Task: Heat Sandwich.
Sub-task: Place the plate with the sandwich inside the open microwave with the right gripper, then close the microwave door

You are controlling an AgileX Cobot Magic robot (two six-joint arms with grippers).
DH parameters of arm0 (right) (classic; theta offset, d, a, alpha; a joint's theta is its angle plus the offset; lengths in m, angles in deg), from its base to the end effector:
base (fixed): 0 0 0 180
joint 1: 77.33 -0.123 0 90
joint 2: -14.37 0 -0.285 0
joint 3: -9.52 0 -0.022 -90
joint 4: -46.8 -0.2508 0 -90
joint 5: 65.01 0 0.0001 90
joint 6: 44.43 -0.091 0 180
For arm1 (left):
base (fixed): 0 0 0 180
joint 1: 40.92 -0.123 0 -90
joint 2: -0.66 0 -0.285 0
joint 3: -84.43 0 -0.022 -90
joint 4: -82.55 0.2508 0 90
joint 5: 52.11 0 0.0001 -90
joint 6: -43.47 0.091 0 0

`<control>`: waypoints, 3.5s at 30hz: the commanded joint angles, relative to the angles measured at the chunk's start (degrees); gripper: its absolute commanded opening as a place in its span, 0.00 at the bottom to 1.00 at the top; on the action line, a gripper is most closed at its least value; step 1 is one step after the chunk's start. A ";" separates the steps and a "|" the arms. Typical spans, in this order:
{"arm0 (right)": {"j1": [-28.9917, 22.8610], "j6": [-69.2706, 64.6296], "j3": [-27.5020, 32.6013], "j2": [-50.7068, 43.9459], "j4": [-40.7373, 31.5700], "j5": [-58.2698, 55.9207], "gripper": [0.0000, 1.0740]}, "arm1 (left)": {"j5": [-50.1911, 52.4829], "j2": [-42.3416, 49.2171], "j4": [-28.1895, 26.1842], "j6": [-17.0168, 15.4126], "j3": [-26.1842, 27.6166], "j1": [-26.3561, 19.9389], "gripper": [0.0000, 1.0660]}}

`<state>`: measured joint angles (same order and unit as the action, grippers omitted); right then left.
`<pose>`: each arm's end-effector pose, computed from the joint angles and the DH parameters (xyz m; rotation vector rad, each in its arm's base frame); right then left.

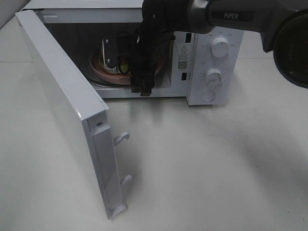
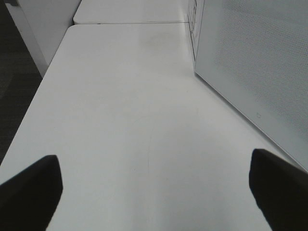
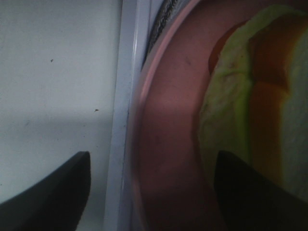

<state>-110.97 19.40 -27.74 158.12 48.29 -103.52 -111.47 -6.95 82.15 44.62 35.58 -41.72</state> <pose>0.4410 0.2916 0.1668 -1.9275 1.6655 -0.2370 -0.0037 -0.0006 0.2779 0.0064 2.0214 0.0132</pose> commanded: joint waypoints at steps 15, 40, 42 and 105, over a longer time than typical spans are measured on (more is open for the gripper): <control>0.06 -2.98 13.18 -11.17 -0.29 5.56 0.73 | 0.40 1.55 -0.34 -0.11 -0.11 -0.17 0.97; 0.06 -6.53 41.31 -32.03 -0.29 12.55 0.77 | 0.40 1.55 -0.34 -0.11 -0.11 -0.17 0.97; 0.06 -7.05 42.23 -32.83 -0.29 12.55 0.77 | 0.40 1.55 -0.34 -0.11 -0.11 -0.17 0.97; 0.06 -56.67 72.14 -93.39 -0.06 -21.20 0.71 | 0.40 1.55 -0.34 -0.11 -0.11 -0.17 0.97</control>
<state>-111.02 -36.52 44.17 66.74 48.24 -122.31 -111.47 -6.95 82.15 44.62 35.58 -41.72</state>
